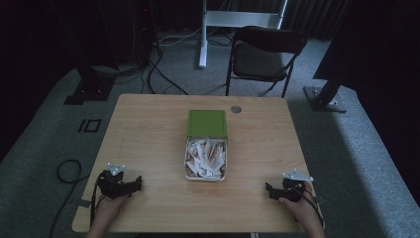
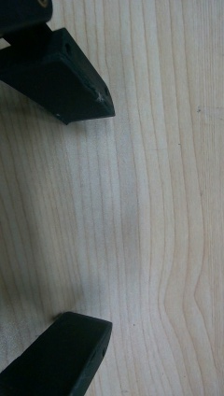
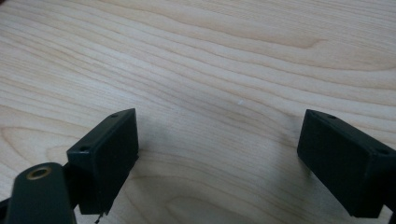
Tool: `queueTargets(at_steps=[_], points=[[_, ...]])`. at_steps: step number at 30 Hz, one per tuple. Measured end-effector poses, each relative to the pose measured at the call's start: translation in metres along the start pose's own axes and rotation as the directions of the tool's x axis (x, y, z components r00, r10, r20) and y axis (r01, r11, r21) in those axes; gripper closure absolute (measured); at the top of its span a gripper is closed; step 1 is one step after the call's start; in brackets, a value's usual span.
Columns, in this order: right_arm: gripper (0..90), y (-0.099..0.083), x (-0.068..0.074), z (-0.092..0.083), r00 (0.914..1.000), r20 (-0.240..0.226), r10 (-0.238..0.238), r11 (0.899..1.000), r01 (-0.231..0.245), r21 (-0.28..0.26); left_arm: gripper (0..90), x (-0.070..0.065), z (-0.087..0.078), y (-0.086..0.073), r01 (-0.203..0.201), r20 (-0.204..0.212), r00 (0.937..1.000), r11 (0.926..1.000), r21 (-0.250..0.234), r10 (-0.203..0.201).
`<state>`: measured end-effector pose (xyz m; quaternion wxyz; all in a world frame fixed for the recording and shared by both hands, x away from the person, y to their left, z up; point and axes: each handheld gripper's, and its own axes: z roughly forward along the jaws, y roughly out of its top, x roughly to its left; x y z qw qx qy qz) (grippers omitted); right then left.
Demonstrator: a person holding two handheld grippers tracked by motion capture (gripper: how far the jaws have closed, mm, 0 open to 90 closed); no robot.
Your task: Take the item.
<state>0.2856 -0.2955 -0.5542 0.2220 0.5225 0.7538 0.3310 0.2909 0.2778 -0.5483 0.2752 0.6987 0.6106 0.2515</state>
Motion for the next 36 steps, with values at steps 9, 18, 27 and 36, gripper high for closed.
queueTargets(at_steps=[9,18,27,36], points=[[12.4,0.0,0.0001,0.0,1.0,0.0,0.0,1.0,0.0,0.0,2.4,0.0,0.0,0.0,0.0,0.0,1.0,1.0,0.0,0.0],[12.4,0.0,0.0001,0.0,1.0,0.001,-0.001,1.0,0.001,0.0,2.4,0.0,0.0,0.0,0.0,0.0,1.0,1.0,0.0,0.0],[12.3,0.0004,0.0004,0.0003,1.0,0.006,0.004,1.0,-0.004,0.001,2.4,0.0,0.0,0.0,0.001,0.0,1.0,1.0,0.0,-0.001],[13.7,0.0027,0.0014,0.0018,0.9994,0.014,0.033,0.999,-0.033,-0.008,2.4,-0.0001,0.0001,0.0001,0.001,0.0,1.0,1.0,-0.001,-0.001]])
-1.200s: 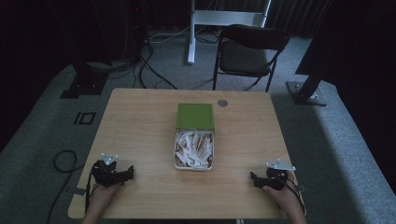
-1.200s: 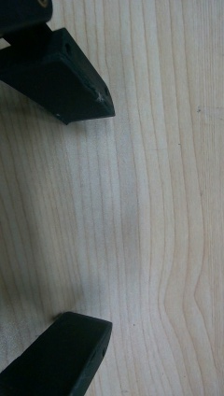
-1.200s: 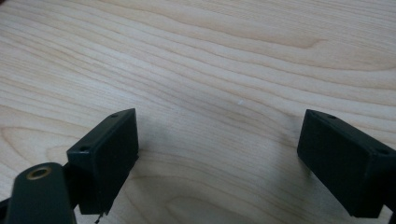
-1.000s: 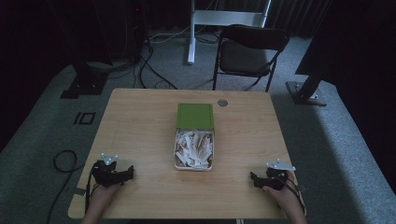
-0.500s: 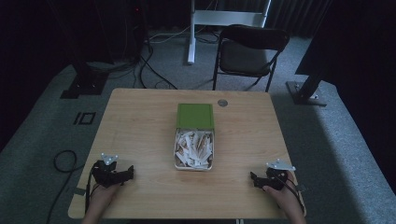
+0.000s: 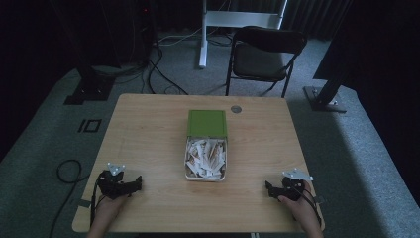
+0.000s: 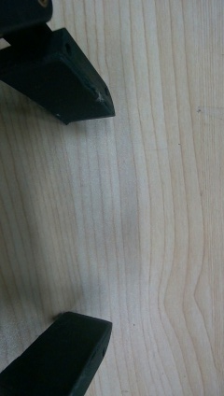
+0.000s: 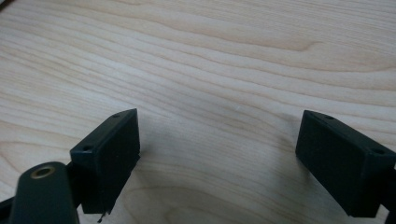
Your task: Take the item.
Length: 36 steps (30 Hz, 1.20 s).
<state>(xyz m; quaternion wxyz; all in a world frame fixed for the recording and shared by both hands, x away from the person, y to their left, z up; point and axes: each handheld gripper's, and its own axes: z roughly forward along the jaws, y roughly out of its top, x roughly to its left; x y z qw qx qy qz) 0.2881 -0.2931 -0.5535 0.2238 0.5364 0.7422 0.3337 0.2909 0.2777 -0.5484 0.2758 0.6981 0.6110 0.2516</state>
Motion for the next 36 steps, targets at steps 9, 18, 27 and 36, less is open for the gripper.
queueTargets(at_steps=[9,18,27,36], points=[[13.7,0.011,0.008,-0.005,0.9998,-0.018,-0.004,1.0,0.004,-0.029,2.4,0.0,0.0,0.0,-0.002,0.0,1.0,1.0,0.001,0.002],[13.7,0.026,0.012,-0.01,0.9996,-0.028,0.008,0.998,-0.01,-0.07,2.4,0.0,0.0,0.0,-0.001,0.0,1.0,1.0,0.001,0.001],[13.6,0.039,0.019,-0.015,0.9994,-0.034,-0.001,0.995,-0.002,-0.098,2.4,0.0,0.0,0.0,0.0,0.0,1.0,1.0,0.0,0.0],[13.6,0.059,0.029,-0.023,0.9985,-0.048,-0.026,0.988,0.018,-0.153,2.4,0.0,0.0,0.0,-0.001,0.0,1.0,1.0,0.0,0.001]])
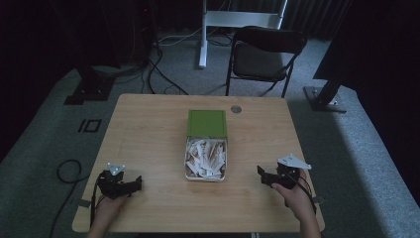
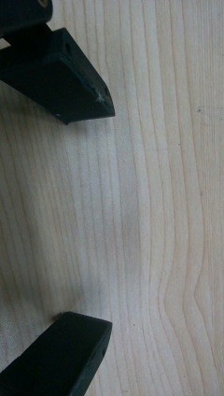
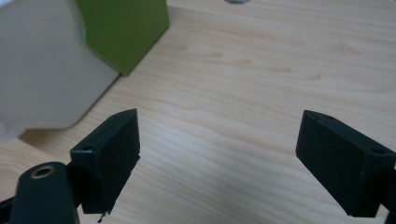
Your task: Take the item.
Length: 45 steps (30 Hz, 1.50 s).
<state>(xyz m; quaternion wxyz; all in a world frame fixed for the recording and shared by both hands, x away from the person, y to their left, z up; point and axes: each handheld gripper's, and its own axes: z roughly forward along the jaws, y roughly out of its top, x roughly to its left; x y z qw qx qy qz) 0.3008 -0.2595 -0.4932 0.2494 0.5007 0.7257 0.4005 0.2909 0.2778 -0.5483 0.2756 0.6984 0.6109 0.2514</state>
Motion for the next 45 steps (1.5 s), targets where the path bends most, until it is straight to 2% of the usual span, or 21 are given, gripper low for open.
queueTargets(at_steps=[3,8,19,26,45], points=[[13.6,0.006,0.002,-0.001,0.9999,-0.008,0.007,1.0,-0.007,-0.014,2.4,0.0,0.0,0.0,-0.001,0.0,1.0,1.0,0.0,0.001],[13.6,0.018,0.009,-0.002,0.9997,-0.018,-0.014,0.999,0.013,-0.033,2.4,0.0,0.0,0.0,0.0,0.0,1.0,1.0,0.0,0.0],[13.6,0.04,0.025,0.003,0.9978,-0.063,-0.019,0.996,0.013,-0.083,2.4,0.0,0.0,0.0,0.003,0.0,1.0,1.0,-0.002,-0.003],[14.3,0.057,0.041,0.005,0.9937,-0.082,-0.076,0.992,0.067,-0.107,2.4,0.0,0.0,0.0,0.003,0.0,1.0,1.0,-0.003,-0.003],[14.8,0.079,0.077,0.018,0.9812,-0.146,-0.127,0.985,0.107,-0.132,2.4,0.0,0.0,0.0,0.005,0.0,1.0,1.0,-0.005,-0.005]])
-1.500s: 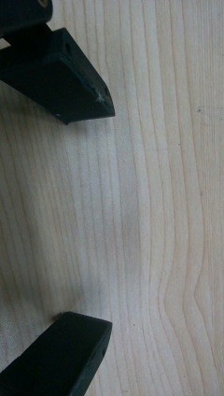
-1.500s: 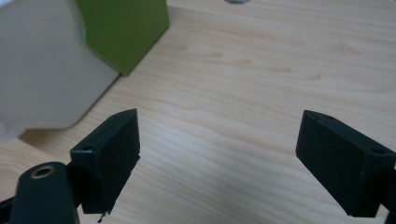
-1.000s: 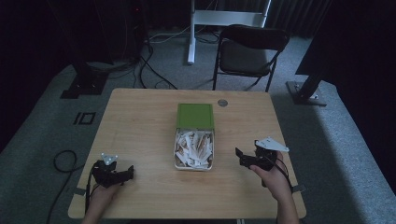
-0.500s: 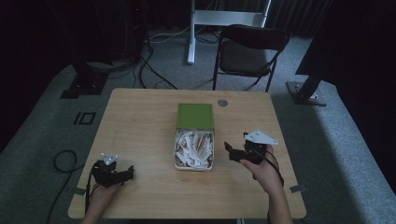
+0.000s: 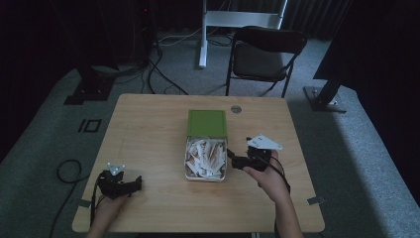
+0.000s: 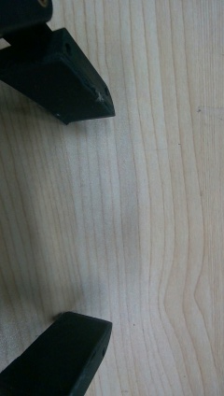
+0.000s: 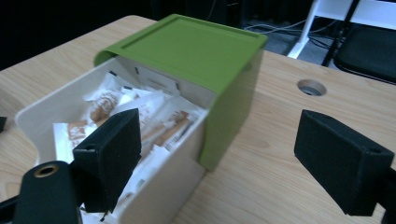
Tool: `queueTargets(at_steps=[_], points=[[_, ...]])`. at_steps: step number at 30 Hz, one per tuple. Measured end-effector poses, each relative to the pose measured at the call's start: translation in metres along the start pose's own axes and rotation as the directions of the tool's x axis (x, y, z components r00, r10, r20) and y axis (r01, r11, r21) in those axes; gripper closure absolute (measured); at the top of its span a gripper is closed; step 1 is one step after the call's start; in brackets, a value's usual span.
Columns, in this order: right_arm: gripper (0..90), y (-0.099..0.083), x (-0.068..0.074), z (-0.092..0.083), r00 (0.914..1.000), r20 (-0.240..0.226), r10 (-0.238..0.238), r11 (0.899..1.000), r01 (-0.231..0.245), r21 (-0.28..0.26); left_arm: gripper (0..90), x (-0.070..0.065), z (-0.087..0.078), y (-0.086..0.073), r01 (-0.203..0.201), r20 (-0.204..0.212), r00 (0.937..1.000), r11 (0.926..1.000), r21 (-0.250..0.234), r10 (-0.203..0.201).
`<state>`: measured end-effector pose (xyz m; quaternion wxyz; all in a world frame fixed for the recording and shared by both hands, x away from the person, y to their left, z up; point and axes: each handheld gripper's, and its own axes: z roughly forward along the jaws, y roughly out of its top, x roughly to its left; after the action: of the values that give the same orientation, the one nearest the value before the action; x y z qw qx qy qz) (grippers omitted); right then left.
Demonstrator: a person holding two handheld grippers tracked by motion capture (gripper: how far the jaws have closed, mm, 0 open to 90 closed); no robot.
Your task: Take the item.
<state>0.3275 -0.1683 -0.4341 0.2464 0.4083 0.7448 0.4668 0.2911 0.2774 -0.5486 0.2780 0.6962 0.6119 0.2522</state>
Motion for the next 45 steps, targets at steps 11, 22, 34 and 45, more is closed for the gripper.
queueTargets(at_steps=[11,22,34,45], points=[[15.2,0.008,0.022,0.017,0.9982,-0.052,-0.032,0.999,0.032,0.003,2.4,0.0,0.0,0.0,-0.004,0.0,1.0,1.0,0.003,0.004],[15.2,0.012,0.039,0.03,0.9949,-0.089,-0.047,0.999,0.048,0.008,2.4,0.0,0.0,0.0,-0.003,0.0,1.0,1.0,0.003,0.003],[22.6,0.013,0.059,0.05,0.9922,-0.097,-0.078,0.996,0.082,0.03,2.4,0.0,0.0,0.0,-0.004,0.0,1.0,1.0,0.003,0.004],[40.1,0.009,0.066,0.07,0.9957,-0.089,-0.028,0.994,0.037,0.099,2.4,0.0,0.0,0.0,-0.003,-0.001,1.0,1.0,0.002,0.003]])
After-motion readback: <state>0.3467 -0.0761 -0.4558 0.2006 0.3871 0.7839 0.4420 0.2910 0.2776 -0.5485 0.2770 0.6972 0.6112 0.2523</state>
